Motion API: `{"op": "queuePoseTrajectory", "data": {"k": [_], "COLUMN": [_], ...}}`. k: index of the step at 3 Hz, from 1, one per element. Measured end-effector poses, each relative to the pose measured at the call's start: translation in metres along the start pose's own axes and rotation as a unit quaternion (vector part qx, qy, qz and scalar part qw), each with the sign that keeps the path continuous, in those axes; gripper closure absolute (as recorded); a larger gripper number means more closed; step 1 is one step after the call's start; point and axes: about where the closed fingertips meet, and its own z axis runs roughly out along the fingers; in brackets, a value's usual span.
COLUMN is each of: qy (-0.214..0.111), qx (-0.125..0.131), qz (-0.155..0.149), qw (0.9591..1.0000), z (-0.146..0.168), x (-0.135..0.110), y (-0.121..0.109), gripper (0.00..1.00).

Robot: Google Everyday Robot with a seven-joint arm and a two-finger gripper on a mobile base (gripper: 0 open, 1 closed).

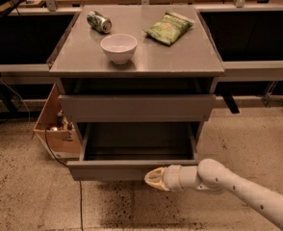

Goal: Close middle drawer

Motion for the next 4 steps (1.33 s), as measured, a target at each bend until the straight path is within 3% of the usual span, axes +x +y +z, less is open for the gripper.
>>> {"op": "queuePoseTrajectory", "data": {"k": [1,2,4], "qy": [-0.034,-0.062,-0.104], "qx": [0.03,0.072,0.151], "qz": [0.004,-0.004,-0.024], "qw": [0.999,0.9954,0.9827], "z": [0.01,0.016,0.031], "x": [0.03,0.04,0.028], "y": [-0.022,-0.034,-0.067], "gripper": [1.0,1.0,1.0]}}
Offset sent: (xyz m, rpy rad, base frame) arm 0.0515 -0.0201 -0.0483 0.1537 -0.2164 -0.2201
